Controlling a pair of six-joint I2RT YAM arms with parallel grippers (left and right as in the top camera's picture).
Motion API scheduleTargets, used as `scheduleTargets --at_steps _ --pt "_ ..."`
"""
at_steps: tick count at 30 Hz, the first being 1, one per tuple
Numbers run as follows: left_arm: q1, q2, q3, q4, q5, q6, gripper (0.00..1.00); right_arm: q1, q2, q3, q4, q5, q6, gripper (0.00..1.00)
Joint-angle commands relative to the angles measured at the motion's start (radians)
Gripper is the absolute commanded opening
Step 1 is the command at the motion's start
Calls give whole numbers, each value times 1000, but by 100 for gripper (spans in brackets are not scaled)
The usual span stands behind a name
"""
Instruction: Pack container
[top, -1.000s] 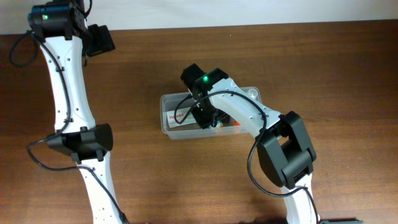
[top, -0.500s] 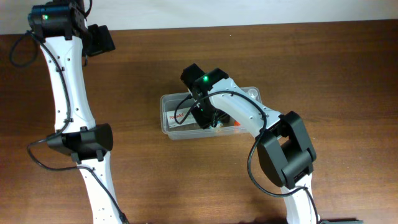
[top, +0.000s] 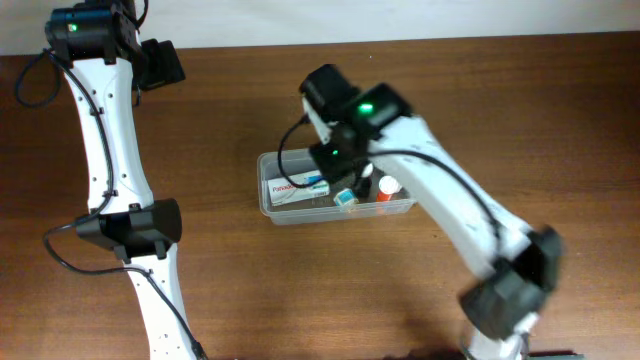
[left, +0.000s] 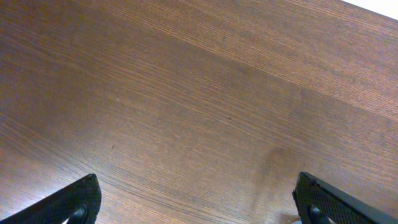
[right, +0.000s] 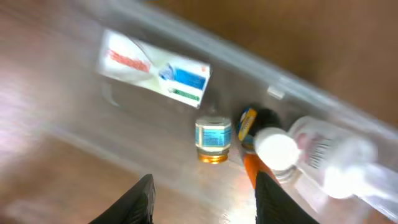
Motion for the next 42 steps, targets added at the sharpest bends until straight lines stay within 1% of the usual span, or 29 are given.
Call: scheduleTargets --at_steps 1,5,14,18,20,23,26,27,28,34,42 --pt "-2 -11 4 -1 -11 16 99 -4 -184 32 -13 -2 -8 44" --pt "-2 -11 4 -1 -11 16 99 -4 -375 32 -39 -1 -8 44" --pt "-2 -11 4 -1 -11 16 99 -4 -842 31 -153 25 -7 44" --pt "-2 -11 4 -1 -11 16 100 -4 -1032 31 -193 29 -8 48" --pt "-2 -11 4 -1 -11 16 99 -4 -1127 31 -209 29 -8 54" --pt "-1 -11 4 -1 -11 16 100 -4 -1272 31 -230 29 -8 69" --pt "-2 -11 4 -1 -11 15 99 -4 -1363 31 -244 29 -8 79" --pt "-2 -11 4 -1 -11 16 99 -4 -1396 31 -249 29 -8 86" --pt "-2 -11 4 -1 -11 16 100 -4 -1429 31 -252 29 -8 99" --pt "-1 -11 4 -1 -11 16 99 -4 -1591 31 -252 51 -7 99" --pt "-2 -11 4 -1 -11 16 99 -3 -1755 31 -252 100 -7 98"
